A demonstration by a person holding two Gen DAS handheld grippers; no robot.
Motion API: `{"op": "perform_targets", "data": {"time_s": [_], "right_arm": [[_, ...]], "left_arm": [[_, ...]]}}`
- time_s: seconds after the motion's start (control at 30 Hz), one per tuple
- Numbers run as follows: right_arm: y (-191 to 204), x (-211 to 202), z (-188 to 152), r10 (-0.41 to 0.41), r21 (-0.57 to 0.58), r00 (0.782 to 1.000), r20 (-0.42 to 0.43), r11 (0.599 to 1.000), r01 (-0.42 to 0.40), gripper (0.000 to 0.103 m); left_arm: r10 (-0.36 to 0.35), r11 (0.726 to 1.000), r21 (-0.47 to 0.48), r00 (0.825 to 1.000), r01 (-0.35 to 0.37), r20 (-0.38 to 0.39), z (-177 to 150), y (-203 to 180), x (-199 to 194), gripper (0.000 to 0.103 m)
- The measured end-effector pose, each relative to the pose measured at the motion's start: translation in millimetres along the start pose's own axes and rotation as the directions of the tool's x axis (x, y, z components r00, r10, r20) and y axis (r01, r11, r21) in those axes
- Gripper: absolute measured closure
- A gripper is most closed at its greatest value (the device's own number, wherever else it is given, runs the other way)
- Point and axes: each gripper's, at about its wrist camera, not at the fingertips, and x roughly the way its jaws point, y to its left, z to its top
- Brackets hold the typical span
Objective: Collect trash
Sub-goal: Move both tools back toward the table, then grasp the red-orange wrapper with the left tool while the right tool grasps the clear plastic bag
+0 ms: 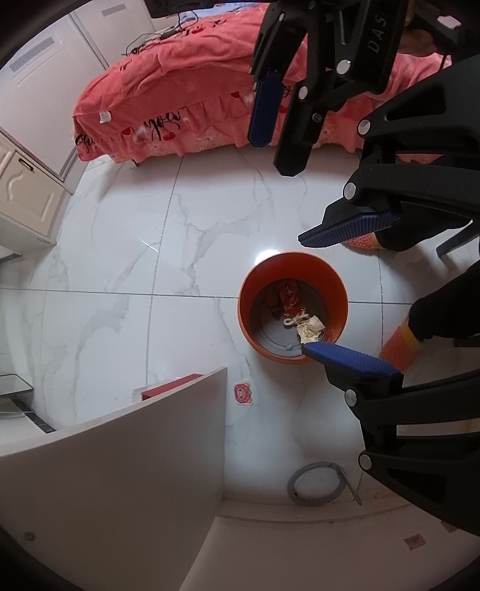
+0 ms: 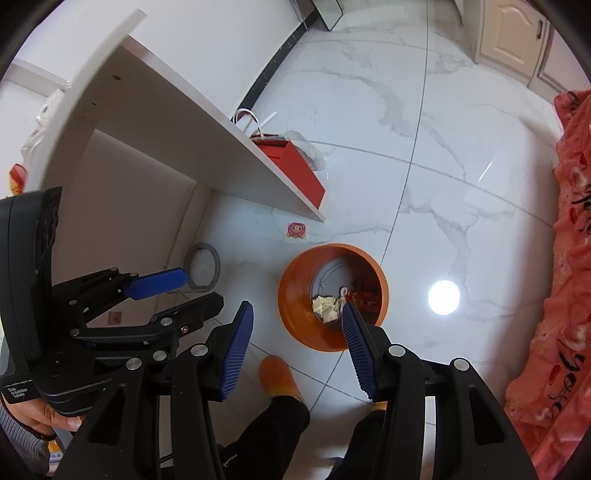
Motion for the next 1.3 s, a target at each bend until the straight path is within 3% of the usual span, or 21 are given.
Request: {"op": "perform_targets", "data": {"time_s": [0.37, 0.57, 0.67, 0.73, 1.17, 1.3], "right_arm": [[55.8, -95.8, -5.6, 0.041, -0.127, 0.994, 0.098, 0.991, -0.028, 0.052], [102.0, -143.2, -4.5, 0.105, -0.240, 0.985, 0.138, 0.968, -0.070, 0.052], [130.5, -163.3, -4.1, 0.144, -0.306, 0.978, 0.153, 0.948, -0.091, 0.052], [146.1, -173.1, -3.5, 0.159, -0.341, 0.974, 0.162, 0.935, -0.096, 0.052], [238.9, -205.9, 5.1, 0.265, -0.524, 0.948, 0.175, 0.841, -0.138, 0.052], [262.1, -207.4, 12.0, 0.283, -0.558, 0.944, 0.169, 0.817, -0.145, 0.051]], "left_arm": [[0.031, 0.999, -0.018, 0.986, -0.029, 0.162, -15.6, -18.5, -103.9, 0.048], [0.095, 0.994, -0.072, 0.959, -0.078, 0.265, -33.8, -8.6, -166.4, 0.048], [0.140, 0.986, -0.127, 0.939, -0.104, 0.313, -45.0, -2.8, -192.8, 0.037], [0.161, 0.981, -0.160, 0.926, -0.111, 0.342, -54.3, 3.8, -208.9, 0.037], [0.292, 0.932, -0.325, 0.863, -0.161, 0.412, -90.2, 40.2, -272.5, 0.037], [0.310, 0.922, -0.350, 0.853, -0.163, 0.419, -97.5, 55.0, -283.5, 0.037]]}}
